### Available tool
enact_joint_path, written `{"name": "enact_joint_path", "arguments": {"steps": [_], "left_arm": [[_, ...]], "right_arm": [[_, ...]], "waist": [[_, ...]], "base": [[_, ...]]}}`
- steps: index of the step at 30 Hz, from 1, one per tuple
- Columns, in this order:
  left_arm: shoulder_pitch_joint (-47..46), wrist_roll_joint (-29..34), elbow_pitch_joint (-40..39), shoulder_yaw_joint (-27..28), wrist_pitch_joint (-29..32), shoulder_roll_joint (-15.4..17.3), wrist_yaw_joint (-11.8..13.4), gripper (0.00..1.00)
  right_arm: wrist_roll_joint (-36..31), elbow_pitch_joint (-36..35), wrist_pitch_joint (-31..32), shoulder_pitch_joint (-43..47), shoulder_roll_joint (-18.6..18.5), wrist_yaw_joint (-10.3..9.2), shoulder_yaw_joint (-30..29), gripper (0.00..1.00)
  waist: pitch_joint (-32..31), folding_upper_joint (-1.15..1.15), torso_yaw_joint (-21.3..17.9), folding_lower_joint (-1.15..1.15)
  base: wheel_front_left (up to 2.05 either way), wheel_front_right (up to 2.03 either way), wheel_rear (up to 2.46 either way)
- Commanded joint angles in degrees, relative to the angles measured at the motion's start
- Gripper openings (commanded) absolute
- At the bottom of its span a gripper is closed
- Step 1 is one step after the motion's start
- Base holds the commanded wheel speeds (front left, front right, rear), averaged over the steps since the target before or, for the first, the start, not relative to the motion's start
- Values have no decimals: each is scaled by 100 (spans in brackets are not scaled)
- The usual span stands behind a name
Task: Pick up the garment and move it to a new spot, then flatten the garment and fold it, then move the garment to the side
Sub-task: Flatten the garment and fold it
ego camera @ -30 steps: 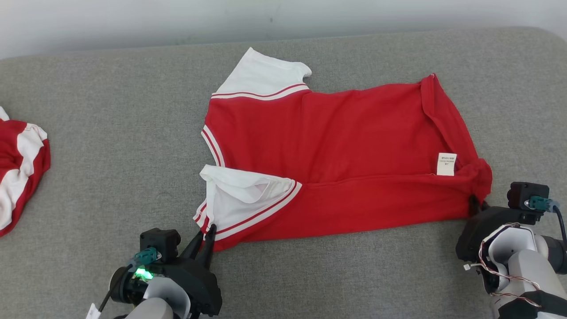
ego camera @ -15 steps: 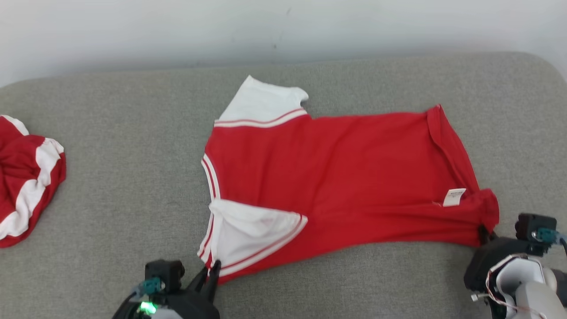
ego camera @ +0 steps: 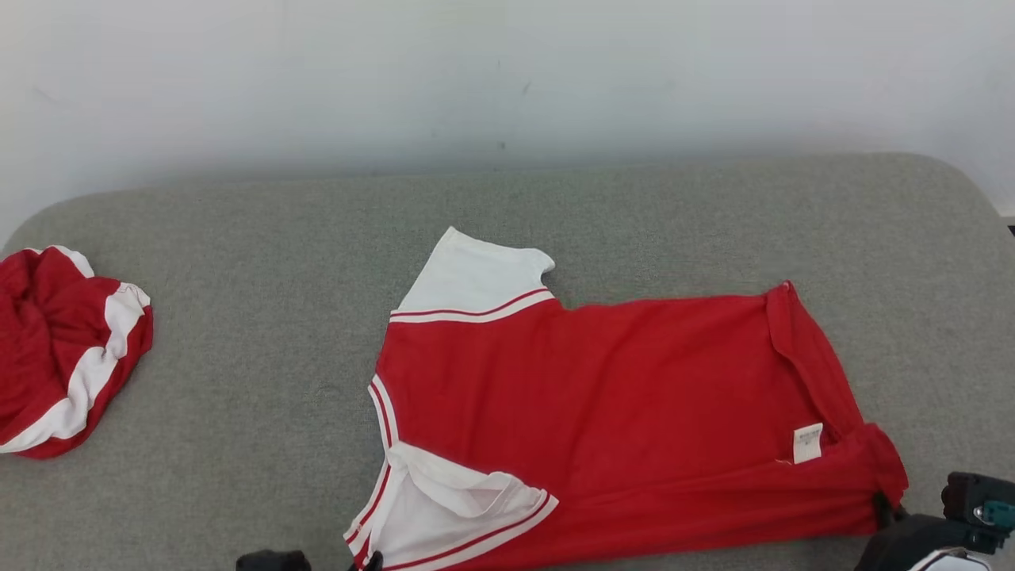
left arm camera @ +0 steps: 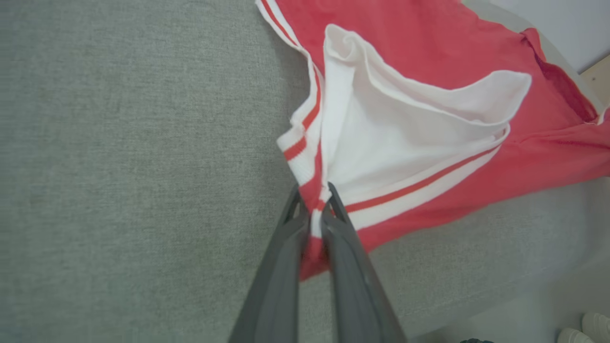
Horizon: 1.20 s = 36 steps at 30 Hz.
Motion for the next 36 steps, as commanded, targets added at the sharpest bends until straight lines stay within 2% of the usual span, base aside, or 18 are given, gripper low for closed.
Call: {"name": "enact_joint_path", "arguments": {"steps": [1,2,3,4,5,11,20,27,32,36], "left_arm": [[113,-48,-36,47,7,85,73,0],[165,-65,-110,66,17,109,117,0],[202,-63,-155,74,24,129,162,0],[246,-60,-201,76,22,147,196,92],[275,-54,-227,74,26,152,228,100],[402,-26,-316,51,23,165,367,100],[216,-28,-363,190,-90,228,387,100],[-504,27,-143,307,22,198,227,100],[-1192,32,212,350,228,88,108,100],[-2027,58,728,326,491,-89,-90,100]], "right_arm": [[47,-75,26,122,-6,-18,-54,0],[39,-140,83,206,6,-18,-55,0],[49,-198,137,267,16,-18,-57,15],[46,-256,179,326,21,-18,-53,52],[15,-293,222,378,26,-18,-45,100],[-62,-488,356,537,57,-17,-29,100],[-76,-881,463,379,60,-18,10,100],[-206,-1235,891,-184,1,-18,214,100],[-224,-1143,1294,-809,-162,-18,435,100],[-180,-935,1638,-1525,-273,-17,636,100]], "waist": [[-16,0,6,0],[-25,0,4,0],[-32,0,0,0],[-39,0,-6,0],[-46,0,-11,0],[-112,0,-46,0],[-173,0,-54,0],[-16,0,-122,0],[214,0,-192,0],[557,0,-241,0]], "base": [[0,0,0],[0,0,0],[0,0,0],[0,0,0],[0,0,0],[0,0,0],[0,0,0],[0,0,0],[0,0,0],[0,0,0]]}}
